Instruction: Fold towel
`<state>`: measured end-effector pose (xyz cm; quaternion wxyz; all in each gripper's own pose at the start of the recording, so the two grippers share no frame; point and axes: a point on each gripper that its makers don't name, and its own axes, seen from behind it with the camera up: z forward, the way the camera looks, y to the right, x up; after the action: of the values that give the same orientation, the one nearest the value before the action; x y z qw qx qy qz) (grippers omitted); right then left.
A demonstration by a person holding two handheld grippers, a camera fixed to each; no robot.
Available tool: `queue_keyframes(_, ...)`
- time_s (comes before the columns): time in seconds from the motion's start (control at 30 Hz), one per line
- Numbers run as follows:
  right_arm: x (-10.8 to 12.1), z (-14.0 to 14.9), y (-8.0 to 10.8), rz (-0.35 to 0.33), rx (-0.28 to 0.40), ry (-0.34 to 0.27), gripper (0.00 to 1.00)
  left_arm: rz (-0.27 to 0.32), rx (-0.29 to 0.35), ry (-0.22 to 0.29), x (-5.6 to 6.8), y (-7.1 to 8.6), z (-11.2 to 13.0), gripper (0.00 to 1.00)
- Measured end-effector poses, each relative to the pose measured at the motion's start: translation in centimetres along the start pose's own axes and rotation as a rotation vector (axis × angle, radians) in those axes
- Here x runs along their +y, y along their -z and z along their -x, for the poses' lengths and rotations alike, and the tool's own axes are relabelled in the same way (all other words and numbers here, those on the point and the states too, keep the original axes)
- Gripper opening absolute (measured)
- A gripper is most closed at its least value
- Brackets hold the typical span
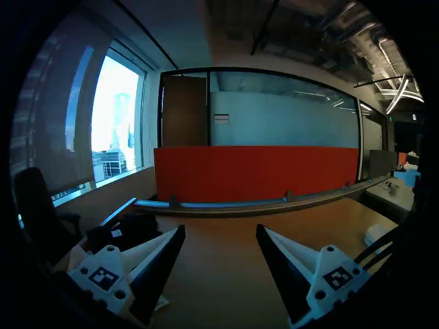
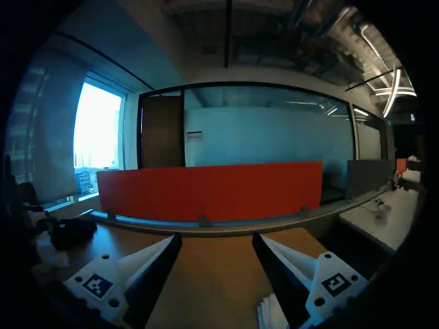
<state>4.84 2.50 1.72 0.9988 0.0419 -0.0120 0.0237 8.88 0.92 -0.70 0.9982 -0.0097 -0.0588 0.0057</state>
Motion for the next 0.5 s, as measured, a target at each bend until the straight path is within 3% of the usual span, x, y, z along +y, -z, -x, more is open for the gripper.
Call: queue_keyframes(0.5, -1.1, -0.7, -0.3, 0.015, 0.000, -0.004, 1.00, -0.012, 0.014, -0.024, 0.0, -2.1, 0.9, 0.96)
